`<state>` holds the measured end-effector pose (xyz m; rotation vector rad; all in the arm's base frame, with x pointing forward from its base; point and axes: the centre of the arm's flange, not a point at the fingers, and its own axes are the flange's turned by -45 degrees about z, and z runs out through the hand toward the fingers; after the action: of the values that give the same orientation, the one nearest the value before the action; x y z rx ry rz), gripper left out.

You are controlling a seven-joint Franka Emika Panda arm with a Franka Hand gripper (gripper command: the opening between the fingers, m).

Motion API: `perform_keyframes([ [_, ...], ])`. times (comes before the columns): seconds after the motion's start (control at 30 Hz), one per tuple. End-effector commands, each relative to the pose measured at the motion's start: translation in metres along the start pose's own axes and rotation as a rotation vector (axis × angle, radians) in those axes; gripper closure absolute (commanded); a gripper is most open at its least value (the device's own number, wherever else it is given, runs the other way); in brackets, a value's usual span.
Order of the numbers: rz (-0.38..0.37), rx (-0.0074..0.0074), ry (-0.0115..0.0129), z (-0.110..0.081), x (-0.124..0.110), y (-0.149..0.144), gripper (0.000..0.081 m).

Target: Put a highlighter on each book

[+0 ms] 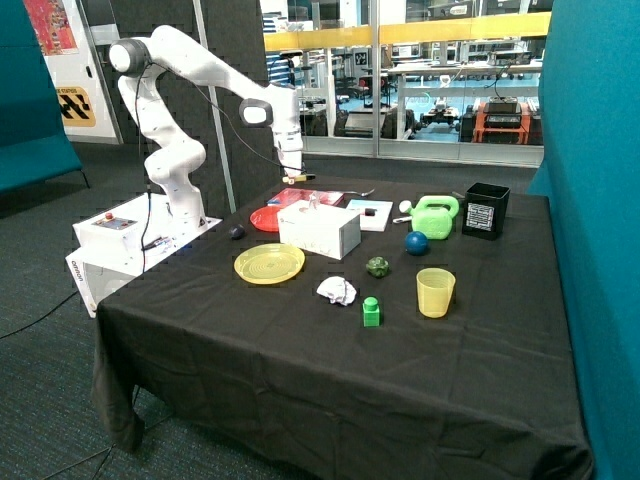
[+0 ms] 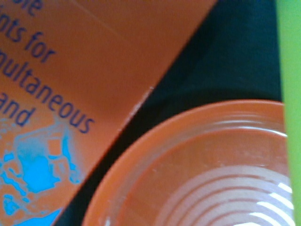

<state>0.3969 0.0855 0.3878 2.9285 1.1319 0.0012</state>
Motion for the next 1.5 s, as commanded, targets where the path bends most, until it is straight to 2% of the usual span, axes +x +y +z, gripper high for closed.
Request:
perform_keyframes([
  [0.0,-0.053,0.0021,0.0001,0.008,0.015,-0.025,0.0808],
  [0.3,-0.046,0.0021,0.0001,0.016,0.037,-0.027,0.0808],
  [0.73,-0.041,0.0021,0.0001,0.045,0.072,-0.046,0.0808],
  [1.2,-0.068,0.0021,0.0001,0.075,0.075,-0.074,0.0808],
  [1.47,-0.027,0.0021,0.0,0.093,0.081,-0.076,0.0808],
])
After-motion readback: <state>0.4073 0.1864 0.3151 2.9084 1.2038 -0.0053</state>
